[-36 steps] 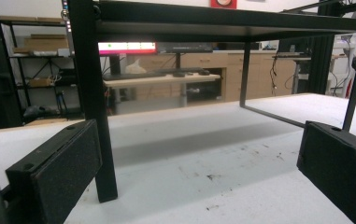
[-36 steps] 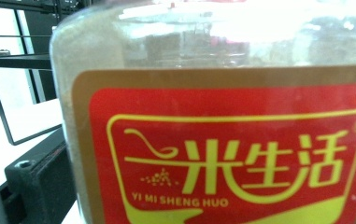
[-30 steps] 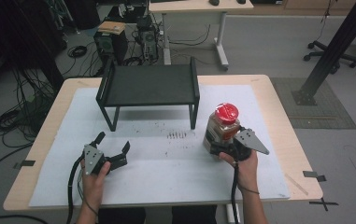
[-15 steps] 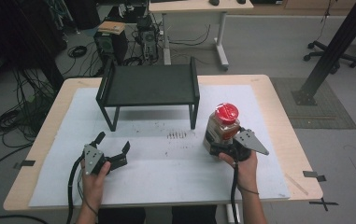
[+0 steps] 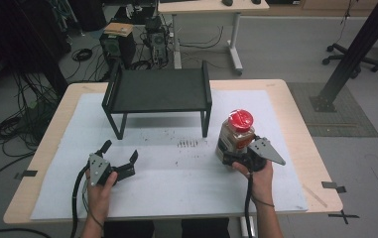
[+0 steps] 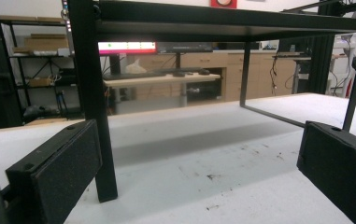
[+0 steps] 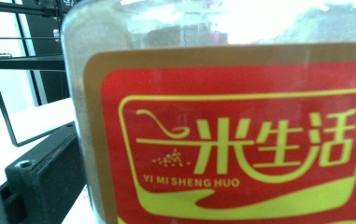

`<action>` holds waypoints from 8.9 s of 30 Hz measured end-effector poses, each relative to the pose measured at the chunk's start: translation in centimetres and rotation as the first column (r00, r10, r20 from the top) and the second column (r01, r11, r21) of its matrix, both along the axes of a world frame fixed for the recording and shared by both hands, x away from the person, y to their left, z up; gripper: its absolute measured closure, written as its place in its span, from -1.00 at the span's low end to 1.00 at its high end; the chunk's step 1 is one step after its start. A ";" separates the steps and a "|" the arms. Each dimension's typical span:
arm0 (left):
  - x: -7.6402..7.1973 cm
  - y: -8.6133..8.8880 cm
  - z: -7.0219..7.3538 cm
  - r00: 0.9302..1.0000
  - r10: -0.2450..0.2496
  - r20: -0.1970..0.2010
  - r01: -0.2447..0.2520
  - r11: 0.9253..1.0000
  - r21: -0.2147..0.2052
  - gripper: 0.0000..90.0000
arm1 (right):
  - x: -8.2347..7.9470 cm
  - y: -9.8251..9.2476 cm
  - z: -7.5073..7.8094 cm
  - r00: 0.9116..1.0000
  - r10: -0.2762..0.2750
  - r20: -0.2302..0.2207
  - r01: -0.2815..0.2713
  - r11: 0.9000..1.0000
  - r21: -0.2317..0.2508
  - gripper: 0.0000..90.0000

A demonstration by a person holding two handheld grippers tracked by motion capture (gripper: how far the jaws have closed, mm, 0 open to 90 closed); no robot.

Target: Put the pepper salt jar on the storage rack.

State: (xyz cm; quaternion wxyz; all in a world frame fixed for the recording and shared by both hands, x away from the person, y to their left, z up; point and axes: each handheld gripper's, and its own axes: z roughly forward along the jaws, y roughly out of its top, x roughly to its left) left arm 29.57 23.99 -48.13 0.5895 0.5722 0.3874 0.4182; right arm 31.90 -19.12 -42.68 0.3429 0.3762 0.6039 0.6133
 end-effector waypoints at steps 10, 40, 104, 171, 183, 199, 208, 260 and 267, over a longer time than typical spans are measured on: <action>0.0 0.0 0.0 1.000 0.002 -0.001 -0.002 1.000 -0.001 -1.00 | 0.0 -0.1 0.1 1.000 -0.003 0.001 0.003 1.000 0.007 -1.00; 0.0 0.0 0.0 1.000 0.000 -0.002 0.000 1.000 -0.002 -1.00 | 0.1 -0.1 0.0 1.000 -0.004 0.003 0.004 1.000 0.011 -1.00; 0.0 0.0 0.0 1.000 0.002 0.001 -0.002 1.000 0.001 -1.00 | 0.1 -0.3 0.1 1.000 0.005 0.009 -0.005 0.999 -0.035 -0.58; 0.1 0.0 0.0 1.000 0.015 -0.010 -0.015 1.000 -0.007 -1.00 | 0.0 -0.5 0.1 1.000 0.006 0.005 -0.005 0.999 -0.041 -0.46; 0.1 0.0 0.0 1.000 0.013 -0.012 -0.013 1.000 -0.009 -1.00 | 0.0 -0.5 0.1 1.000 0.002 0.000 -0.002 0.999 -0.037 -0.45; 0.1 0.0 0.0 1.000 0.013 -0.012 -0.013 1.000 -0.010 -0.99 | 0.0 -0.5 0.1 1.000 0.001 0.000 -0.001 0.999 -0.035 -0.46; 0.1 0.0 0.0 1.000 0.013 -0.017 -0.013 1.000 -0.010 -0.99 | 0.0 -0.5 0.2 1.000 0.005 -0.008 -0.005 0.999 -0.039 -0.46; 0.1 0.0 0.0 1.000 0.010 -0.014 -0.011 1.000 -0.008 -0.99 | 0.0 -0.5 0.4 1.000 0.006 -0.023 -0.007 0.999 -0.045 -0.45; 0.1 0.0 0.0 1.000 0.010 -0.013 -0.010 1.000 -0.007 -0.99 | 0.1 -0.5 0.8 0.999 0.005 -0.051 -0.008 0.998 -0.059 -0.45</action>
